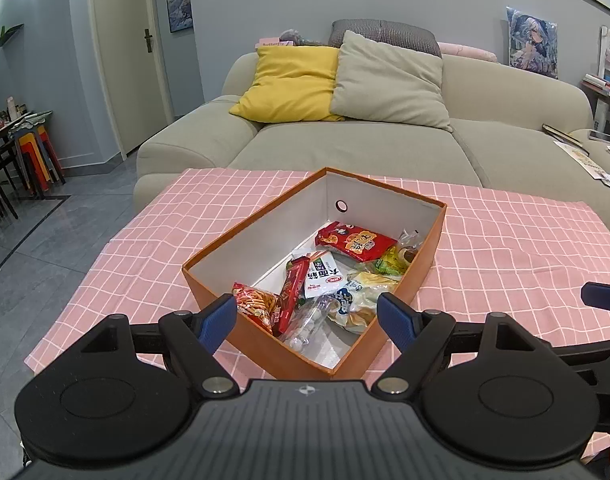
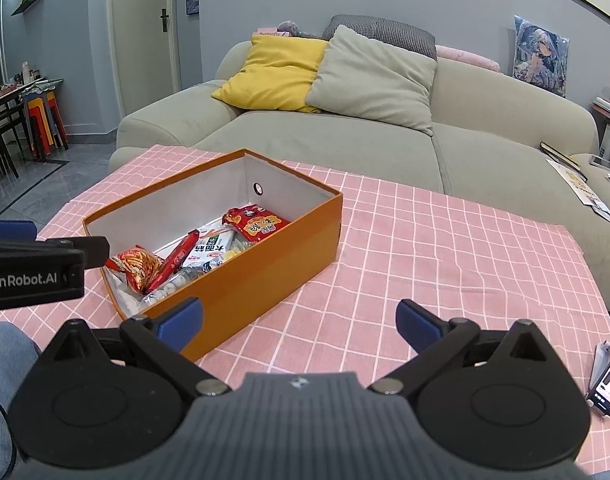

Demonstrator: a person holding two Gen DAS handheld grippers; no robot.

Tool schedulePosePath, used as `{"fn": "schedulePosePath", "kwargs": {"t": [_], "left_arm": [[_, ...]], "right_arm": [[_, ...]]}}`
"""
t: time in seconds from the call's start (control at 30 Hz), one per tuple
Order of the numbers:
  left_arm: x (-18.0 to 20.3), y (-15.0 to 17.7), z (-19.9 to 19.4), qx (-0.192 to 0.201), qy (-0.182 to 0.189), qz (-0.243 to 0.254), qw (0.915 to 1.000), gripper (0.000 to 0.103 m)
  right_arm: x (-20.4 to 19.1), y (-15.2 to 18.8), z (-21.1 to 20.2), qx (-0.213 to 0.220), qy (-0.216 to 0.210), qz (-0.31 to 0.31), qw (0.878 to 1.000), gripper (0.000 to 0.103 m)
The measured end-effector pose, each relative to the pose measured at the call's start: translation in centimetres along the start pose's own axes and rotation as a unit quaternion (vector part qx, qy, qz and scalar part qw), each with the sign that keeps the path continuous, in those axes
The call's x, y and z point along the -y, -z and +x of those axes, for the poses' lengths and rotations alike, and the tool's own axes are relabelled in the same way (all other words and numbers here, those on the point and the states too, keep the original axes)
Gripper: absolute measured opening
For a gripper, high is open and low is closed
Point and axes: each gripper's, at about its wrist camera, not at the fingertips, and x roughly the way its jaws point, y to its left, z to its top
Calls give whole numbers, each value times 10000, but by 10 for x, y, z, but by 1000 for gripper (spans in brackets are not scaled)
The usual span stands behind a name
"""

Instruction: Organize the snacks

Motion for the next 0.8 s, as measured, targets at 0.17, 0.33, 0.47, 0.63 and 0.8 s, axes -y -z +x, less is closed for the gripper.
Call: {"fn": "schedulePosePath", "kwargs": {"t": [0.17,0.33,0.47,0.63,0.8], "left_arm": [[1,1,-1,56,-49,58,10000,93],[-1,1,0,43,-61,57,10000,93],[-2,1,0,36,-59,51,10000,93],[-4,1,-1,36,-56,28,10000,93],[-6,0,-1,31,-58,-2,10000,93]], "right_arm": [[0,1,0,-10,0,-4,10000,99],[-1,1,0,-18,10,-8,10000,99],[-1,1,0,-21,10,-12,10000,99],[-2,1,0,-16,8,-18,10000,99],[-3,3,1,-9,11,-22,10000,99]]}}
